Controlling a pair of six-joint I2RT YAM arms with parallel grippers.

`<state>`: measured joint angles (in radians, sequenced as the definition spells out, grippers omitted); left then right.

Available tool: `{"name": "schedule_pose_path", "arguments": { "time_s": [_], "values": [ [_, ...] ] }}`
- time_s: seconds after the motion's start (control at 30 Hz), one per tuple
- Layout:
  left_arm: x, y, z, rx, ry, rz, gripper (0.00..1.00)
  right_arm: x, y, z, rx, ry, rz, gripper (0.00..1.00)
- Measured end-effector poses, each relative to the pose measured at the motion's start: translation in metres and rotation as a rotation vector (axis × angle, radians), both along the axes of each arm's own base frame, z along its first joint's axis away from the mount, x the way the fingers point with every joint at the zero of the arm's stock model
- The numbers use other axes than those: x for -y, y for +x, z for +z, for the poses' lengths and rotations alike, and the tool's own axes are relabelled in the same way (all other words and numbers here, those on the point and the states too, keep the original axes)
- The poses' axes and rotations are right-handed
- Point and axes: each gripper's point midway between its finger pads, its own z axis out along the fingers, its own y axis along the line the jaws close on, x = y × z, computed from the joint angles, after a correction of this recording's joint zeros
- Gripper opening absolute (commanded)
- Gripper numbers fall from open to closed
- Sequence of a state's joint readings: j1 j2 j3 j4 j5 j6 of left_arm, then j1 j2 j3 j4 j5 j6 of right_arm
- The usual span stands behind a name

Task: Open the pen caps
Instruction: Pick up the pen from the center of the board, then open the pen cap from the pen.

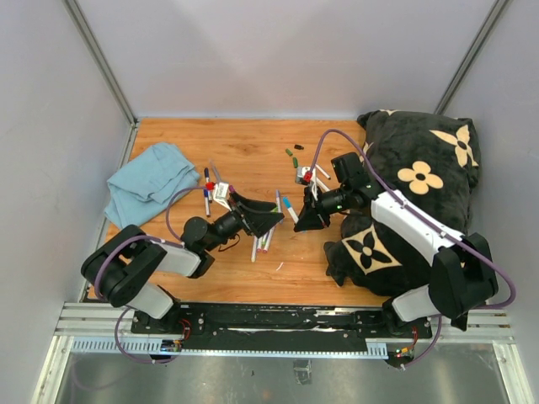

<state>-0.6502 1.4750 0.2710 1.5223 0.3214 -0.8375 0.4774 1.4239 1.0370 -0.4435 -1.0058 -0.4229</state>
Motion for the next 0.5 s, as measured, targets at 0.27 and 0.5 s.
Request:
{"name": "schedule_pose_path", "arguments": {
  "time_s": [0.27, 0.5],
  "values": [
    [0.011, 0.012, 0.009, 0.012, -0.014, 0.005, 0.61, -0.001, -0.001, -0.007, -0.033, -0.014, 0.010, 0.01],
    [0.019, 0.021, 0.020, 0.048, 0.000, 0.009, 0.45, -0.002, -0.002, -0.012, -0.047, -0.025, 0.023, 0.01]
  ]
}}
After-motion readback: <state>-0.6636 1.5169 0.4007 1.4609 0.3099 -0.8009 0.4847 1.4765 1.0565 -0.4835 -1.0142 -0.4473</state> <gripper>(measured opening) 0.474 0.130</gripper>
